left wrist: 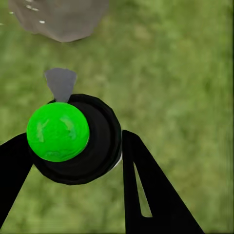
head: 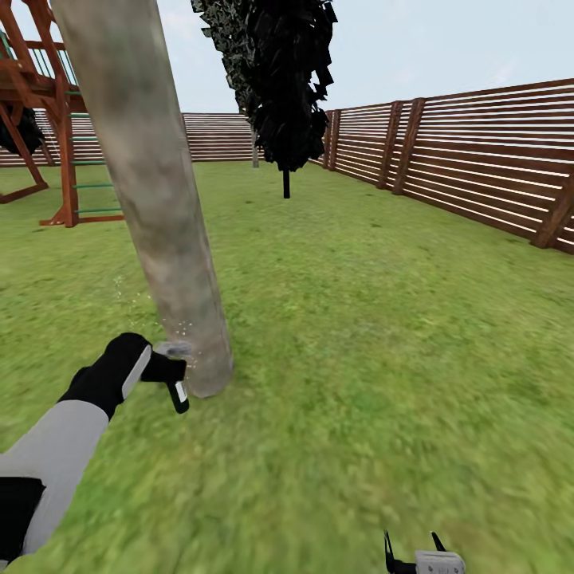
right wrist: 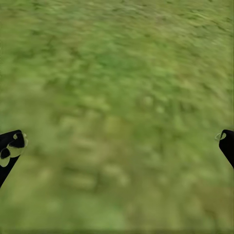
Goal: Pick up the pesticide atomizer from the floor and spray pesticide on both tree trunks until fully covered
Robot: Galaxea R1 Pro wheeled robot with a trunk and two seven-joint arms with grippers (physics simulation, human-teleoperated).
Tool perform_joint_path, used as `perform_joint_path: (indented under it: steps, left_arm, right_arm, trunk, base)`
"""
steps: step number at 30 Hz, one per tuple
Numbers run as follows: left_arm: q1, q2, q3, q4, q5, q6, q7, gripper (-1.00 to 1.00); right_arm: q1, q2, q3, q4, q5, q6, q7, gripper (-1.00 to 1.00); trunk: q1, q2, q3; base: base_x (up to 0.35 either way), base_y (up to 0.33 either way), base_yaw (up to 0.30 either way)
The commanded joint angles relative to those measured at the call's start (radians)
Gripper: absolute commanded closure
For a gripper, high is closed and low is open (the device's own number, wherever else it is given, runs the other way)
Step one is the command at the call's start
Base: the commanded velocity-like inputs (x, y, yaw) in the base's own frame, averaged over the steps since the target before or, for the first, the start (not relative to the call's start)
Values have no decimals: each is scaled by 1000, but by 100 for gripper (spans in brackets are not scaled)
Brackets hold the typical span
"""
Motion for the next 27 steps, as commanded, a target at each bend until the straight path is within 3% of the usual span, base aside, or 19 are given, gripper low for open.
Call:
perform_joint_path:
  steps: [1, 5, 8, 9, 11, 13, 14, 16, 17, 20, 22, 27]
  left_arm:
    - [-1, 9, -4, 0, -1, 1, -10, 100]
    - [-24, 52, -7, 11, -4, 2, -16, 100]
    - [-19, 46, -55, 13, -4, 2, -17, 100]
    - [-20, 25, -77, 13, -1, 2, -17, 100]
    - [-24, 3, -87, 14, 1, 2, -17, 100]
    - [-25, 10, -86, 16, 1, 2, -19, 100]
    - [-25, 23, -84, 16, 0, 2, -30, 100]
    - [-26, 79, -84, 16, -1, 2, -95, 100]
    - [-26, 87, -86, 15, -3, 2, -115, 100]
    - [-27, 77, -90, 7, -6, 2, -127, 100]
    - [-51, 50, -90, 3, -8, 6, -129, 100]
    - [-89, 71, -91, 14, -10, 8, -129, 100]
  right_arm:
    - [0, 0, 0, 0, 0, 0, 0, -100]
    - [0, 0, 0, 0, 0, 0, 0, -100]
    - [0, -1, 0, 0, 0, 0, 0, -100]
    - [0, -2, 0, 0, 0, 0, 0, -100]
    - [0, -4, 0, 0, 0, 0, 0, -100]
    - [0, -4, 0, 0, 0, 0, 0, -100]
    - [0, -4, 0, 0, 0, 0, 0, -100]
    - [0, -4, 1, 0, 0, 0, 0, -100]
    - [0, -4, 1, 0, 0, 0, 0, -100]
    - [0, -4, 1, 0, 0, 0, 0, -100]
    - [0, -4, 1, 0, 0, 0, 0, -100]
    - [0, -3, 2, 0, 0, 2, 0, -100]
  trunk:
    - [0, 0, 0]
    - [0, 0, 0]
    - [0, 0, 0]
    - [0, 0, 0]
    - [0, 0, 0]
    - [0, 0, 0]
    - [0, 0, 0]
    - [0, 0, 0]
    - [0, 0, 0]
    - [0, 0, 0]
    - [0, 0, 0]
    - [0, 0, 0]
  base:
    - [0, 0, 0]
    - [0, 0, 0]
    - [0, 0, 0]
    - [0, 0, 0]
    - [0, 0, 0]
    - [0, 0, 0]
    - [0, 0, 0]
    - [0, 0, 0]
    - [0, 0, 0]
    - [0, 0, 0]
    - [0, 0, 0]
    - [0, 0, 0]
